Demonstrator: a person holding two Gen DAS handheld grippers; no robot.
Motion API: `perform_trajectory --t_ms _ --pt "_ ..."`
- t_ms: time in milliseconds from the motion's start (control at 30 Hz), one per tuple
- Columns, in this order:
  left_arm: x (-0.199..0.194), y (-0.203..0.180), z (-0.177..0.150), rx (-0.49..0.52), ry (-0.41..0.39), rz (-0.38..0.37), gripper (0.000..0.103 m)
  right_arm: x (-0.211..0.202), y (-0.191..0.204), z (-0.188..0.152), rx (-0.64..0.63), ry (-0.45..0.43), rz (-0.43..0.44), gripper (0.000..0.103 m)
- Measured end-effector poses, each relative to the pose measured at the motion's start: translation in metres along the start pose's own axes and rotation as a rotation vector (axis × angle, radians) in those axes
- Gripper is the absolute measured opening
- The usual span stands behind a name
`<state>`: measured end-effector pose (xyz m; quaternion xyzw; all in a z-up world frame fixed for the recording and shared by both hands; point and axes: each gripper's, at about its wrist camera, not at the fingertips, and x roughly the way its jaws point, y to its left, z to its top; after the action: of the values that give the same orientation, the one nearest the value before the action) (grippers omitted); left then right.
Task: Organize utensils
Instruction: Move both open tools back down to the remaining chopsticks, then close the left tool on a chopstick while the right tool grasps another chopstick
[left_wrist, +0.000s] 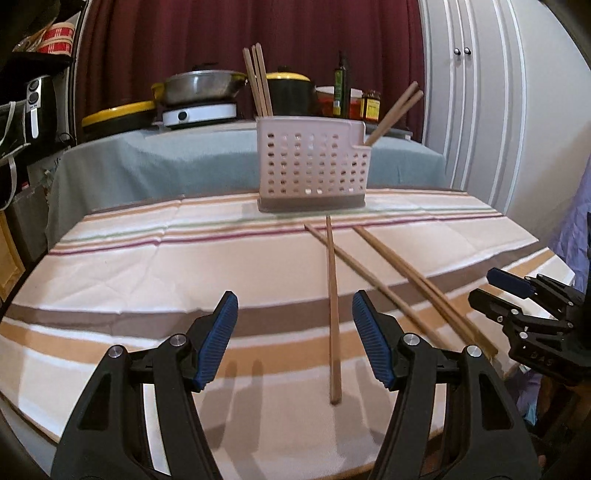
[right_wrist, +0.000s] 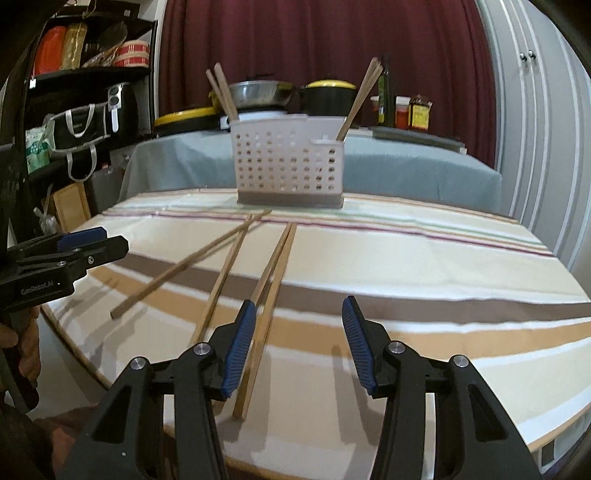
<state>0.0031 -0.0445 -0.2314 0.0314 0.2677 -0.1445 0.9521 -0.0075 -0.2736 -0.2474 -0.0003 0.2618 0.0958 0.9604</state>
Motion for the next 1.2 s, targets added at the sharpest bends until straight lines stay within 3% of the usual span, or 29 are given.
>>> perform_trajectory --t_ms 167,433,700,967,1200 --pt "0.004 -0.001 -0.007 -0.003 0.024 -0.003 0.063 0.01 0.004 -0.007 -0.017 0.066 0.011 0.045" --pt "0.011 -0.004 -0.013 -0.001 0.048 -0.011 0.063 0.011 -0.001 -0.008 -0.001 0.061 0.007 0.03" --pt "0.018 -0.009 -0.018 0.007 0.071 -0.02 0.062 0.015 -0.017 -0.005 0.033 0.049 -0.031 0.027" --pt "0.025 -0.013 -0.024 0.012 0.105 -0.031 0.043 0.015 -0.025 -0.005 0.046 0.043 -0.024 0.026" --pt "0.024 -0.015 -0.024 0.025 0.106 -0.033 0.018 0.01 -0.028 -0.009 0.038 0.036 0.012 0.026"
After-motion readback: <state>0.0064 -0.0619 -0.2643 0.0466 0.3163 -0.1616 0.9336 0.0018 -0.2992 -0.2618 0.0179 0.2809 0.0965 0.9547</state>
